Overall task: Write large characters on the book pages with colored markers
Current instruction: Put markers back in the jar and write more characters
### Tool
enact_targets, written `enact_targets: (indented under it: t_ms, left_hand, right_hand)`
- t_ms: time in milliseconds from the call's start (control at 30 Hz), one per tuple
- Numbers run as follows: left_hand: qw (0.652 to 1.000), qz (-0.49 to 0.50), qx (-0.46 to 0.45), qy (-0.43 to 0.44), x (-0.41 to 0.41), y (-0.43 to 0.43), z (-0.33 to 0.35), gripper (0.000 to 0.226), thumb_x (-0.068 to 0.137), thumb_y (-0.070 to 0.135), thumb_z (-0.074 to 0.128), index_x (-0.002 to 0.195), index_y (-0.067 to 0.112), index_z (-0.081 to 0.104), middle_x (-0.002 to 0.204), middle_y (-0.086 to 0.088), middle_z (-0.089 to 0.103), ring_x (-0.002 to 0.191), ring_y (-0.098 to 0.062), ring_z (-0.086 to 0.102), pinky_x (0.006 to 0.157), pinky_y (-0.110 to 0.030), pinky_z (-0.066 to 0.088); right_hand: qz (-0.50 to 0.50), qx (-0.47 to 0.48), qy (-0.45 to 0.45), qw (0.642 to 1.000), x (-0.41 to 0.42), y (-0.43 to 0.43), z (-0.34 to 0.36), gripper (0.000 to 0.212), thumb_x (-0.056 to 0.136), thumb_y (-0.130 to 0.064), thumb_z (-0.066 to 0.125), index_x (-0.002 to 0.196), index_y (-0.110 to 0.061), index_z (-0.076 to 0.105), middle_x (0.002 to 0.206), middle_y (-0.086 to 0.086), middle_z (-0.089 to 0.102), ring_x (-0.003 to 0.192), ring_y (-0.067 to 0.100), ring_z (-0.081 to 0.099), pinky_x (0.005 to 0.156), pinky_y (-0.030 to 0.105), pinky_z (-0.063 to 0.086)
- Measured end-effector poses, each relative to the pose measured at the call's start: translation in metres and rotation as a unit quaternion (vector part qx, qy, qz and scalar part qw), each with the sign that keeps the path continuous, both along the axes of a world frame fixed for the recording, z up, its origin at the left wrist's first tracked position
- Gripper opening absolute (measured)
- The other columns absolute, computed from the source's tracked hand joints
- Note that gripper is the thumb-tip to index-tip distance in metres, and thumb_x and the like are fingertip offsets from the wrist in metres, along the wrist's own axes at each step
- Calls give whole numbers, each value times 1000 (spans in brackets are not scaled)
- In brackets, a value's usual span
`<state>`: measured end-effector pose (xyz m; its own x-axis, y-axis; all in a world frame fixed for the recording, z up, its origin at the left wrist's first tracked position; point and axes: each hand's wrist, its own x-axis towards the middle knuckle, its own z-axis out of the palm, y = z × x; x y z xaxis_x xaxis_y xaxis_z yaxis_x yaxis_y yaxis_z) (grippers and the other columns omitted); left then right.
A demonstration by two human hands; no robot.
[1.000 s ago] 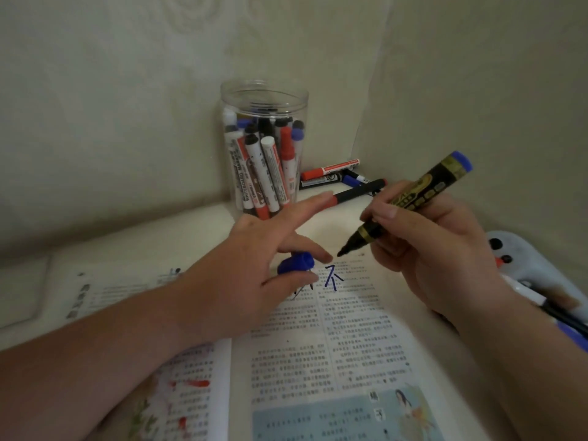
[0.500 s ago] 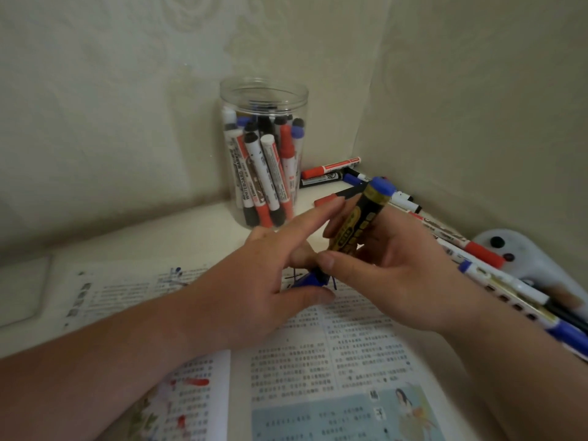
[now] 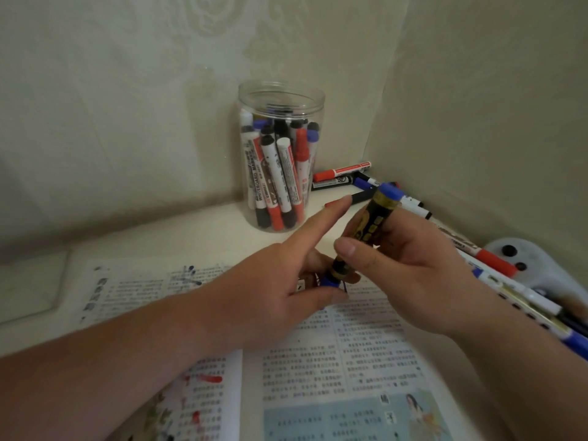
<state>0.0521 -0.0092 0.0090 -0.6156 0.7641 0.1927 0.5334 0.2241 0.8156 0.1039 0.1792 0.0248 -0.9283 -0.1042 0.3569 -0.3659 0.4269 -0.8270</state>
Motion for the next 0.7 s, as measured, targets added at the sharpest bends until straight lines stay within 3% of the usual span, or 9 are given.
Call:
enact_targets:
  t_ms: [100,200,300,367,400,500,700]
  left_hand:
    - [1000,-8,-13,-4,1,1,1,99,92,21,72,150,61,3,107,17,73,102,2,67,88,-11,47]
    - [1000,4,-7,0,2,1,2,102,87,20,77,145,67,8,91,23,70,88,-1,67,77,-12,48]
    - [1000,9,4,-16,1,0,2,97,84,20,80,138,70,17,96,19,70,89,-4,68,76,-16,51]
    - [1000,15,6,-14,1,1,2,96,83,20,82,142,64,20,98,10,70,90,-11,68,81,-28,54]
    - [1000,19,11,-12,0,1,2,99,82,19,82,143,64,19,96,8,70,89,-12,69,82,-30,55]
    - [999,34,33,-13,0,0,3,108,78,15,85,134,77,16,93,8,72,86,-10,70,81,-21,54]
    - [998,43,41,-28,2,-2,5,110,79,15,85,121,87,13,90,12,74,83,-5,70,71,-12,49]
  right_hand:
    - [18,30,-40,999,0,-2,0,20,83,-50,63,86,-30,67,83,2,73,78,31,70,72,60,55]
    - [26,55,-34,998,1,-2,1,22,84,-51,64,83,-29,65,79,3,71,75,33,68,69,59,54]
    - [23,81,-15,996,2,0,3,14,85,-50,65,84,-37,66,79,-1,70,72,27,66,67,56,54]
    - [26,77,15,997,3,-1,3,11,84,-47,67,94,-42,65,82,-6,69,74,24,66,66,51,55]
    - [15,62,36,997,4,-3,2,21,83,-45,70,103,-41,63,84,-5,67,74,24,65,66,48,55]
    - [-37,-25,96,994,7,-8,0,54,82,-29,83,123,-39,50,82,5,67,68,29,66,61,45,57]
    - [-74,-4,239,968,-1,-12,-10,45,85,-27,76,121,-50,59,95,-5,66,78,24,69,64,38,59]
